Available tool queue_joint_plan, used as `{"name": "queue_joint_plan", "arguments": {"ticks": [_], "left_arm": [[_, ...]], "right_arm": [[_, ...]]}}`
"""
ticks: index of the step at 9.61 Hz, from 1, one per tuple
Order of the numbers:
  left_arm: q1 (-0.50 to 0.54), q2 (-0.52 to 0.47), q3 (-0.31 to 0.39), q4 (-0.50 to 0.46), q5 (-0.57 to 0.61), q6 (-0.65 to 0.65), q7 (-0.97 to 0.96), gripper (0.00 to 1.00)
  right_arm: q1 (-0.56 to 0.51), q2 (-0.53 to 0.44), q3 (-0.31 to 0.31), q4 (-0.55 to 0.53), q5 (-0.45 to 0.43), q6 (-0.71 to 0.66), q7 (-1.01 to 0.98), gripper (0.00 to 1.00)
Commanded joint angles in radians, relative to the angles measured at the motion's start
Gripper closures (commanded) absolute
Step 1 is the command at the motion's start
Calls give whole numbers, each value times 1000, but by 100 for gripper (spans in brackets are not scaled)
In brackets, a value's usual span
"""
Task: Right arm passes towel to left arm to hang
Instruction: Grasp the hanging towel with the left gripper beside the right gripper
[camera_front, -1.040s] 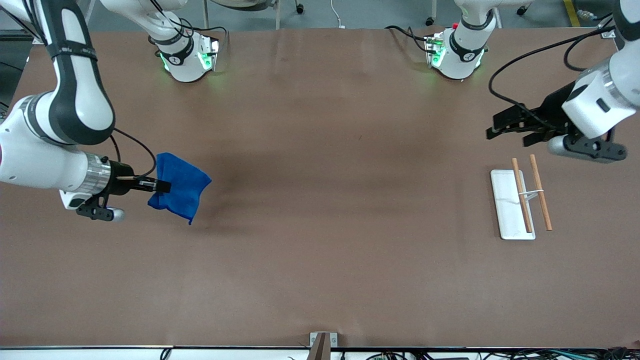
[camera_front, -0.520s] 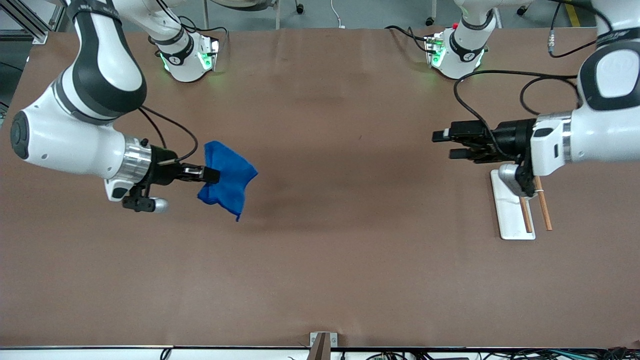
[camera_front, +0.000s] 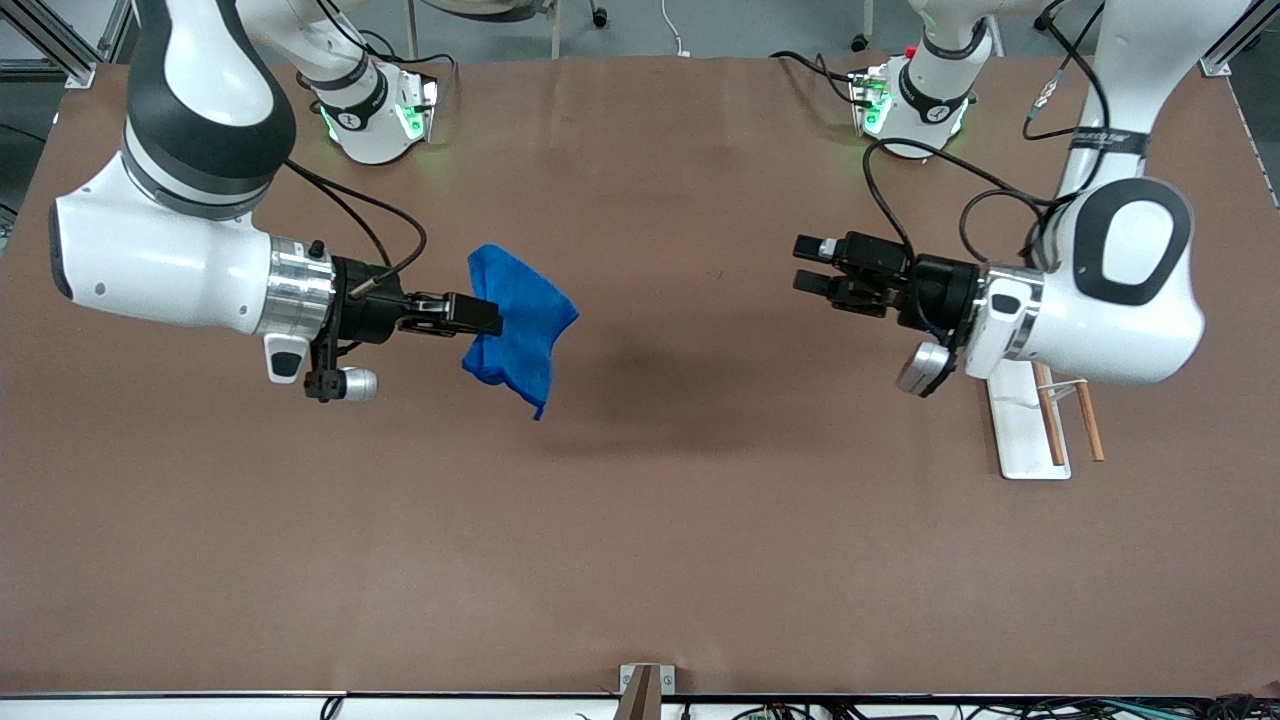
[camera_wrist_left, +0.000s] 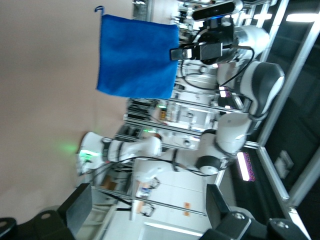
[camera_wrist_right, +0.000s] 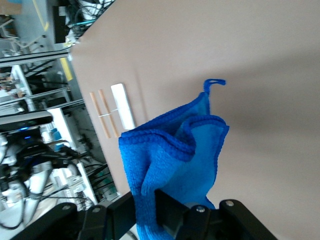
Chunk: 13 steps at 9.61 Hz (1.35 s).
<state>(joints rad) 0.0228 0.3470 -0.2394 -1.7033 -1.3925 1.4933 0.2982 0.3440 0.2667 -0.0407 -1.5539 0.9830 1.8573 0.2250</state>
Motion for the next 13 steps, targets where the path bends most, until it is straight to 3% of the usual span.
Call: {"name": "queue_joint_plan", "arguments": {"ticks": [1, 4, 7, 13], "left_arm": [[3, 90, -35, -19, -132, -24, 121, 7], [-4, 210, -112, -12, -304, -28, 251, 18], [-67, 228, -115, -4, -400, -19, 257, 18], [-69, 263, -113, 1, -408, 20, 271, 19]], "right_arm": [[27, 2, -7, 29, 127, -7, 2, 100], [73, 2, -5, 60, 322, 8, 2, 100], [168, 0, -2, 64, 425, 156, 11, 100], [210, 2, -2, 81, 545, 197, 13, 100]]}}
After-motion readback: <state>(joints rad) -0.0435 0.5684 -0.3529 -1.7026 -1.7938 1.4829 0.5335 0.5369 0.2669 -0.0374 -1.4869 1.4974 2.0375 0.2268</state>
